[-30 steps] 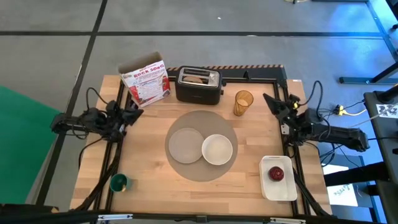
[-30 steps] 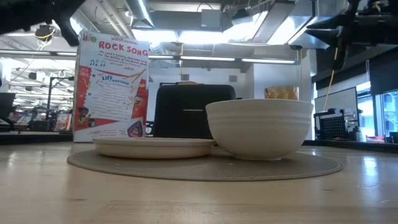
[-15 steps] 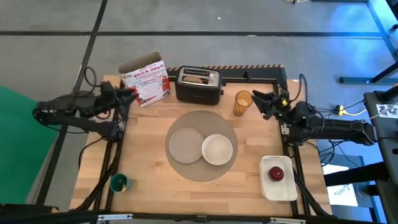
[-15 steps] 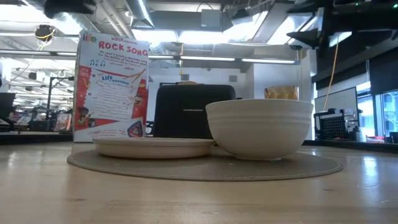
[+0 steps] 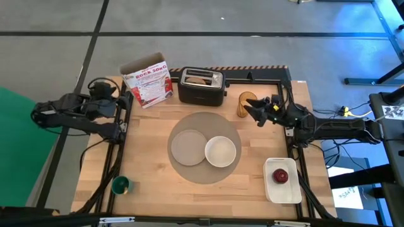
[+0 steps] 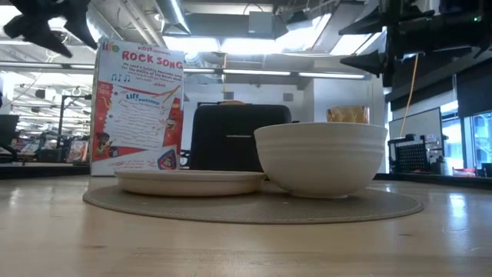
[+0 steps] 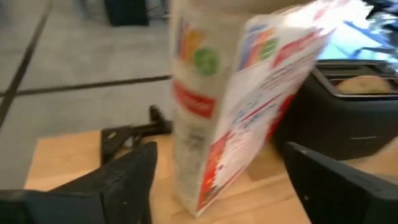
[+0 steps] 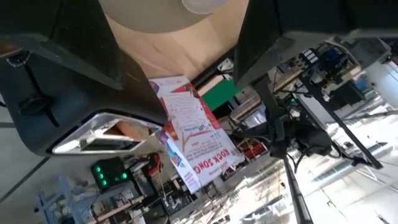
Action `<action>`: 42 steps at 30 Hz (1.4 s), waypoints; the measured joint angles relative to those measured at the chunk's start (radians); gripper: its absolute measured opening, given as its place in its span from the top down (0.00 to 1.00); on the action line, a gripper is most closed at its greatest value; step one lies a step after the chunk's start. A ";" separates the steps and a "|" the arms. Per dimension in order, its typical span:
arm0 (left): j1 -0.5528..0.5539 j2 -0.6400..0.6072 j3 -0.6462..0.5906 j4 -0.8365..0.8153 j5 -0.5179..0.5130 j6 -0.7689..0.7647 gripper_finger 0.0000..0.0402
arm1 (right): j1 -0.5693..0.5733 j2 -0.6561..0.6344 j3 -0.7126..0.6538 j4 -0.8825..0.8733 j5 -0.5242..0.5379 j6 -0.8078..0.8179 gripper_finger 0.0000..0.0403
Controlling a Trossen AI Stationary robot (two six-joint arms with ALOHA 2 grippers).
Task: Arrange a breakfast setting
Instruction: Pour the cereal into the white bowl
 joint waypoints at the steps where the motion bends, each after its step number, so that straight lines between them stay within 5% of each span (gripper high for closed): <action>1: 0.011 0.000 -0.005 -0.002 0.000 -0.006 0.10 | 0.000 0.004 0.000 0.000 0.000 0.000 0.29; 9: 0.082 0.000 -0.009 0.056 -0.002 0.167 0.04 | 0.000 0.008 0.000 0.001 -0.003 -0.002 0.29; 16: 0.187 0.009 -0.006 0.221 0.081 0.481 0.04 | 0.000 0.008 0.000 0.003 -0.054 0.017 0.29; 22: 0.291 0.011 0.035 0.303 0.160 0.589 0.04 | 0.000 0.004 0.011 0.043 -0.105 0.064 0.29; 33: 0.329 0.240 0.342 0.323 0.277 1.186 0.16 | 0.000 0.045 0.335 -0.327 -0.137 -0.138 0.29; 38: 0.392 0.362 0.385 0.311 0.316 1.432 0.20 | 0.000 0.122 0.456 -0.368 -0.118 -0.226 0.29; 42: 0.497 0.437 0.387 0.290 0.387 1.490 0.23 | 0.000 0.198 0.502 -0.366 -0.123 -0.237 0.29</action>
